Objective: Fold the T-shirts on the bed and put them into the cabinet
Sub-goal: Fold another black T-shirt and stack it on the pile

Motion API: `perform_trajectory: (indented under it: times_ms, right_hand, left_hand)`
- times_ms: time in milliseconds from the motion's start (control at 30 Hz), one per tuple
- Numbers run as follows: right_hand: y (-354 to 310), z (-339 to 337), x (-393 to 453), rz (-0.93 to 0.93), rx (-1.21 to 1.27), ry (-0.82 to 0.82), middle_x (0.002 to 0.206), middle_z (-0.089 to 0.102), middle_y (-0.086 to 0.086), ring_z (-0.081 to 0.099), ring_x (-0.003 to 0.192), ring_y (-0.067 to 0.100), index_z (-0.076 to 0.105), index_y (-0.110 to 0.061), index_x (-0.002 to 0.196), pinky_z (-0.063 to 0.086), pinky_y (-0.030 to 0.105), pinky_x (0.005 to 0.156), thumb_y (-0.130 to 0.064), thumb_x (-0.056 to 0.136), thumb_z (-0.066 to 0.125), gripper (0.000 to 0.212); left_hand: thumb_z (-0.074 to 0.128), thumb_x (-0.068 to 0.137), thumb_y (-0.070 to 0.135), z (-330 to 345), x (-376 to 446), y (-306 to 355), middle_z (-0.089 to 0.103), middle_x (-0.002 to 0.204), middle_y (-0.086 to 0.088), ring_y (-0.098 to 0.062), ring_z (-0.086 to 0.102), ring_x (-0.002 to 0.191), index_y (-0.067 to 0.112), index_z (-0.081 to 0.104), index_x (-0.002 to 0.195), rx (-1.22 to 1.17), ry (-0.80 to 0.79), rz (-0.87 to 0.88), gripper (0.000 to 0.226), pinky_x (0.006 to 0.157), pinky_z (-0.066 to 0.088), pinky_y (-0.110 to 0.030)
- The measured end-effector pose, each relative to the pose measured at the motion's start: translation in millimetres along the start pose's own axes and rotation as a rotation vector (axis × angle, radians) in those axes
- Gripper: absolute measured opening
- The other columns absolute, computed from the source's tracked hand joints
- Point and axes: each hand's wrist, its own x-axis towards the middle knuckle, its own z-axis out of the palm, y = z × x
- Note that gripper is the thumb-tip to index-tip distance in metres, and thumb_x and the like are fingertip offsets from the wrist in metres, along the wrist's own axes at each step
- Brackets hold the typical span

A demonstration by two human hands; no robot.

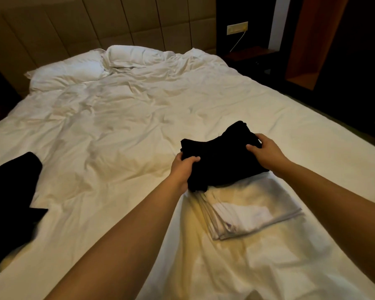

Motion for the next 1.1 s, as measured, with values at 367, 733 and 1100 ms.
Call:
perform_trajectory:
  times_ms: [367, 733, 1100]
  right_hand:
    - [25.7, 15.6, 45.5, -0.183, -0.639, 0.123, 0.142, 0.043, 0.024, 0.040, 0.131, 0.042, 0.037, -0.008, 0.148, 0.037, 0.051, 0.104, -0.030, 0.096, 0.060, 0.061]
    - [50.9, 47.3, 49.5, -0.190, -0.889, -0.250, 0.167, -0.005, 0.001, -0.010, 0.153, 0.019, 0.006, -0.028, 0.159, -0.002, 0.043, 0.122, -0.063, 0.100, 0.022, 0.070]
    - [28.1, 50.6, 35.0, -0.144, -0.936, -0.211, 0.167, 0.000, 0.005, -0.006, 0.153, 0.023, 0.008, -0.029, 0.158, -0.004, 0.050, 0.121, -0.062, 0.100, 0.021, 0.068]
  left_hand:
    - [0.067, 0.085, 0.021, 19.0, 33.7, -1.0, 0.045, 0.147, -0.007, -0.027, 0.041, 0.136, 0.012, 0.035, 0.148, 0.767, 0.428, 0.473, 0.071, 0.111, 0.036, -0.039]
    - [0.021, 0.098, 0.069, 13.6, 64.1, -37.6, -0.010, 0.168, -0.008, -0.026, -0.015, 0.153, 0.023, -0.004, 0.160, 1.468, -0.096, 0.366, 0.081, 0.124, -0.004, -0.048]
    - [0.016, 0.101, 0.064, 19.2, 44.1, -11.0, 0.001, 0.168, -0.011, -0.029, -0.003, 0.154, 0.025, 0.001, 0.161, 1.653, -0.083, 0.334, 0.073, 0.122, -0.002, -0.054]
